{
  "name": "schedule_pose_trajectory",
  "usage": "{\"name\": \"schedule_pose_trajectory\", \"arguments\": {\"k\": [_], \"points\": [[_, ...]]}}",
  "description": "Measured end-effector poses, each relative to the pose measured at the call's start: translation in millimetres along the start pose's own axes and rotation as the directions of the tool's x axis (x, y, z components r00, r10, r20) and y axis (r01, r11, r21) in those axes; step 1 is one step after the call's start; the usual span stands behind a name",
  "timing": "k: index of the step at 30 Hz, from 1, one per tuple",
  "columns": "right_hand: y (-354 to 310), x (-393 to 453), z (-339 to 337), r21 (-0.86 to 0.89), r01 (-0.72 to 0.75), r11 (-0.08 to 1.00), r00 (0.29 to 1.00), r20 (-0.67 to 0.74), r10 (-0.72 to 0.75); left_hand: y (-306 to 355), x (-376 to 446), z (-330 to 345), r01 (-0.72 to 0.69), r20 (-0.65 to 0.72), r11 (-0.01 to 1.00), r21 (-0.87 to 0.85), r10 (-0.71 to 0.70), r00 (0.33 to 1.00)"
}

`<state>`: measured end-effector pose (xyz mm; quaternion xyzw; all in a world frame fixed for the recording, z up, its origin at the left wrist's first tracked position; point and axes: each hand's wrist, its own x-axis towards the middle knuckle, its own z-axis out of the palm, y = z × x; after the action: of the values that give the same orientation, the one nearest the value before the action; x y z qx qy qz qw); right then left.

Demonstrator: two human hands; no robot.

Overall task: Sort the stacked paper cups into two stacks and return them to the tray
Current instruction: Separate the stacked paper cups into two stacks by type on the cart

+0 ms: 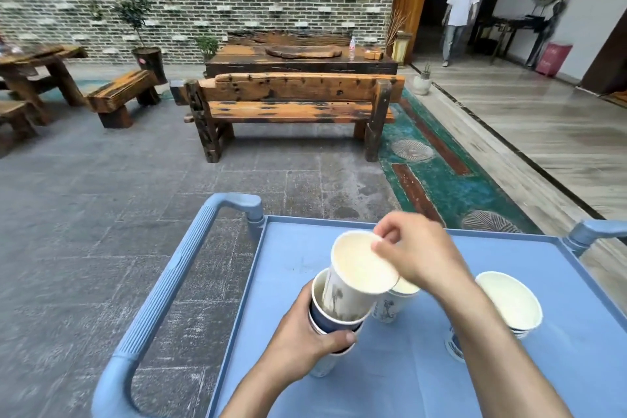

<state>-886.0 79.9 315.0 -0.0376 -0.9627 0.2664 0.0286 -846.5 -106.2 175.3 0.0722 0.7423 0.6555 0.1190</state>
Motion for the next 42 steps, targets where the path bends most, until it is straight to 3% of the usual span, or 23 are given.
{"name": "schedule_pose_trajectory", "arguments": {"k": [3,6,10,24,30,33,36,37,39,41,42], "points": [[12,5,-50,0.170,0.034,0.985,0.981,-0.193,-0.001,-2,-1,-4,0.027,-0.006,0.999,-0.021,-0.027,1.000],[36,11,-83,0.263,0.020,0.965,0.908,-0.409,0.092,-5,-1,-8,0.037,-0.024,0.999,-0.011,-0.037,0.999],[65,21,-82,0.247,-0.138,0.959,0.852,-0.464,0.242,-6,-2,-8,0.040,-0.023,0.999,-0.002,-0.040,0.999],[100,43,32,0.141,-0.386,0.912,0.894,-0.186,0.407,1,-8,-8,0.042,-0.005,0.997,-0.062,-0.042,0.999],[108,38,59,0.060,-0.409,0.911,0.904,-0.112,0.413,-1,-11,-10,0.042,0.014,0.994,-0.097,-0.041,0.999],[104,34,58,-0.081,-0.370,0.926,0.924,-0.139,0.357,-4,-12,-11,0.039,0.015,0.993,-0.113,-0.037,0.999],[75,26,48,-0.030,-0.246,0.969,0.938,-0.258,0.230,-6,-12,-10,0.031,0.014,0.992,-0.119,-0.030,0.999],[61,21,46,0.008,-0.166,0.986,0.961,-0.224,0.164,-7,-11,-10,0.025,0.014,0.993,-0.119,-0.024,1.000],[34,10,47,0.030,-0.049,0.998,0.999,0.014,0.048,-9,-10,-9,0.022,0.014,0.992,-0.122,-0.020,1.000],[16,-2,55,0.020,0.002,1.000,0.971,0.240,-0.007,-11,-9,-8,0.021,0.020,0.993,-0.119,-0.019,1.000],[11,-5,60,0.014,0.016,1.000,0.958,0.286,-0.019,-13,-8,-8,0.021,0.028,0.993,-0.112,-0.018,0.999]]}}
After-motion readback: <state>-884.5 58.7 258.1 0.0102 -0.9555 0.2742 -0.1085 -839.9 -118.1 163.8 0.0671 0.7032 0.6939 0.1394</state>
